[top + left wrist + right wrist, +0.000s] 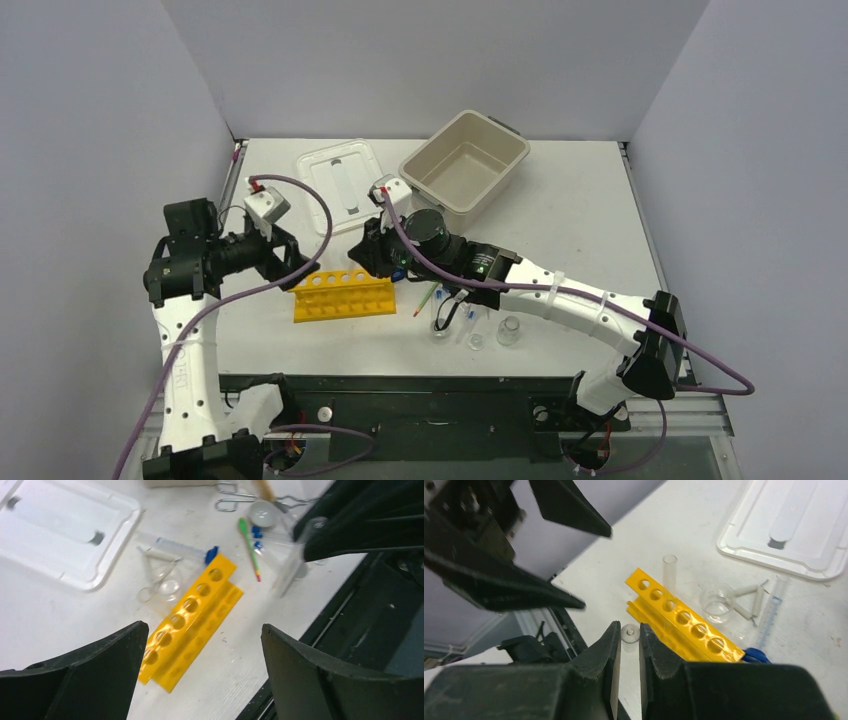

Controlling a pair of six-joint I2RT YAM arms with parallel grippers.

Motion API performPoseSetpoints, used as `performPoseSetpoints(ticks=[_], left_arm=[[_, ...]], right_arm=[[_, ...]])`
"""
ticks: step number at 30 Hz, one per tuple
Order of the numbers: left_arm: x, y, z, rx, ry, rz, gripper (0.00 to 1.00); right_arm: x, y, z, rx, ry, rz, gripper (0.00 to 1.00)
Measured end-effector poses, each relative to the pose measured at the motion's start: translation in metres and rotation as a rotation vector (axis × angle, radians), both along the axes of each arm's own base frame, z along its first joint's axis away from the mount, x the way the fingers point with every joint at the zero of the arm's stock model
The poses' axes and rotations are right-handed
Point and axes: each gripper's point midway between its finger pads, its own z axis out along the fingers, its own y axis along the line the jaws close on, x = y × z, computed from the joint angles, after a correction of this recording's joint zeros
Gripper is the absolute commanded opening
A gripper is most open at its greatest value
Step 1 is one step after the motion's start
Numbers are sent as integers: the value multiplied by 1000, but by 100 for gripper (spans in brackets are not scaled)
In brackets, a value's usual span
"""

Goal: Organize the chemistry lab equipment
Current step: Insert the test tube into the slot of the test tube rack.

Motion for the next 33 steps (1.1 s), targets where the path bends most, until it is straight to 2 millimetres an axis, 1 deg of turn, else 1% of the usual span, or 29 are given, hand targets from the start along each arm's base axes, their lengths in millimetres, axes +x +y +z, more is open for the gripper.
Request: performPoseSetpoints(ticks=[2,6,7,8,9,12,14,16,18,21,24,27,33], left_arm=[[14,24,-5,18,12,103,86],[41,83,-24,99,37,321,87],[46,101,-34,134,43,378,87],[48,112,-43,153,56,413,86],[48,127,-58,189,73,459,86],[43,149,-94,255,133,534,86],[40,157,-117,290,166,563,86],[36,160,-132,310,193,580,86],[33,162,-139,320,209,587,86],[35,163,-137,322,198,592,87],[36,163,-137,311,199,603,87],[38,163,-138,297,212,614,87],[39,164,-145,288,240,614,87]], right_arm=[[5,-6,-13,-45,-9,-29,0],[9,-18,-46,-152,-14,-71,0],[8,-19,-54,-174,-15,-75,0],[8,-19,-58,-189,-17,-76,0],[7,-16,-65,-208,-21,-74,0],[0,-8,-81,-250,-28,-54,0],[-5,1,-94,-279,-31,-34,0],[-8,11,-107,-309,-34,-16,0],[-10,24,-119,-335,-39,4,0],[-13,44,-131,-362,-60,29,0],[-15,62,-133,-368,-88,47,0],[-17,78,-130,-359,-123,58,0],[-14,93,-124,-340,-170,51,0]])
